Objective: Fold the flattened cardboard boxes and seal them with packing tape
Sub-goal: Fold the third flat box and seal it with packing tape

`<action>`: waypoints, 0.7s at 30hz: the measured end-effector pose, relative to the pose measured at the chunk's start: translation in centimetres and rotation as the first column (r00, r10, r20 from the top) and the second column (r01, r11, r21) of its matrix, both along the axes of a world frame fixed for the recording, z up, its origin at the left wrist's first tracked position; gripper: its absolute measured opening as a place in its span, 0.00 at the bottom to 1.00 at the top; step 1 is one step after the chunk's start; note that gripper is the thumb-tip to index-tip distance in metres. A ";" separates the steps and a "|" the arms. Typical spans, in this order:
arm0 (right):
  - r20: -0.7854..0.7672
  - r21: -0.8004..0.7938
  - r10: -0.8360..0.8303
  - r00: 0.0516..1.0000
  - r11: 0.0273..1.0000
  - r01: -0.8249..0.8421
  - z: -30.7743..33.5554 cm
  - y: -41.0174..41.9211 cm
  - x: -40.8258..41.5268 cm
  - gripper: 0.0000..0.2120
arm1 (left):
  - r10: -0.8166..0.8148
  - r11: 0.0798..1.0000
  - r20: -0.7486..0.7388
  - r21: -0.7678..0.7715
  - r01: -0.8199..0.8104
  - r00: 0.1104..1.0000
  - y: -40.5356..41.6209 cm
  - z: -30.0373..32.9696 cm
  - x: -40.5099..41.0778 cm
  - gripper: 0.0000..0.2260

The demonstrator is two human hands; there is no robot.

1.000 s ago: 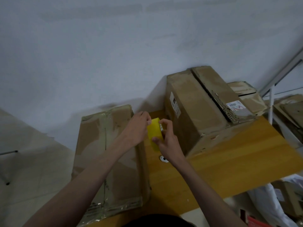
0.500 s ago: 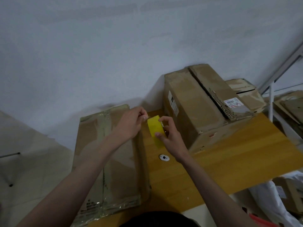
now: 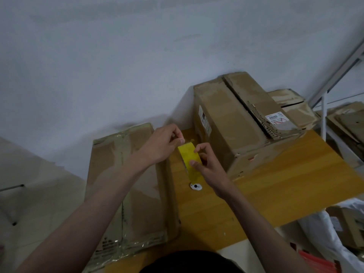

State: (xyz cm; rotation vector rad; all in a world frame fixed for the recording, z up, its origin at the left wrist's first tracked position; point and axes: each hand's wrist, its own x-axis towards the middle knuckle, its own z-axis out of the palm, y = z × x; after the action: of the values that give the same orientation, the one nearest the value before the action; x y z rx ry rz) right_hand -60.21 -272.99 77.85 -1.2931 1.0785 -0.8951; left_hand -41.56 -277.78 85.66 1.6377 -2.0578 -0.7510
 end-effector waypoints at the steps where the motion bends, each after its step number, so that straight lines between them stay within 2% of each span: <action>1: -0.005 -0.003 0.005 1.000 1.000 -0.005 -0.2 0.2 -0.1 0.10 | 0.006 1.000 0.012 0.011 -0.006 1.000 -0.1 -0.2 -0.2 0.04; 5: -0.050 -0.010 0.006 0.999 1.000 -0.006 -1.1 1.3 -0.8 0.10 | 0.025 0.995 0.071 0.093 -0.032 0.997 -0.3 -1.7 -1.3 0.04; 10: -0.128 -0.007 -0.042 0.991 0.999 0.041 -2.7 3.1 -2.4 0.11 | -0.049 0.967 0.137 0.255 0.013 0.989 0.3 -4.9 -3.6 0.05; 15: -0.192 0.029 -0.054 0.980 0.998 0.061 -4.2 4.9 -4.0 0.11 | -0.073 0.938 0.138 0.347 0.021 0.988 1.5 -7.6 -6.1 0.10; 18: -0.224 0.046 -0.048 0.973 0.997 0.060 -5.3 5.9 -5.2 0.12 | -0.095 0.931 0.191 0.365 0.019 0.977 2.3 -9.2 -7.8 0.06; 19: -0.236 0.063 -0.043 0.971 0.996 0.060 -5.8 6.1 -5.7 0.12 | -0.102 0.934 0.219 0.357 0.017 0.970 2.6 -9.6 -8.3 0.07; 21: -0.265 0.098 -0.039 0.963 0.993 0.067 -7.2 6.7 -6.7 0.12 | -0.128 0.943 0.284 0.331 0.028 0.950 2.9 -10.7 -8.9 0.21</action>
State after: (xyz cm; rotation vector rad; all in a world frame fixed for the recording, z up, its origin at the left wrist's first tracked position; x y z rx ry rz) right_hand -66.87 -266.33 70.68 -1.3241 1.3559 -0.7076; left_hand -50.50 -274.87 75.00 1.9618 -2.3204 -0.9600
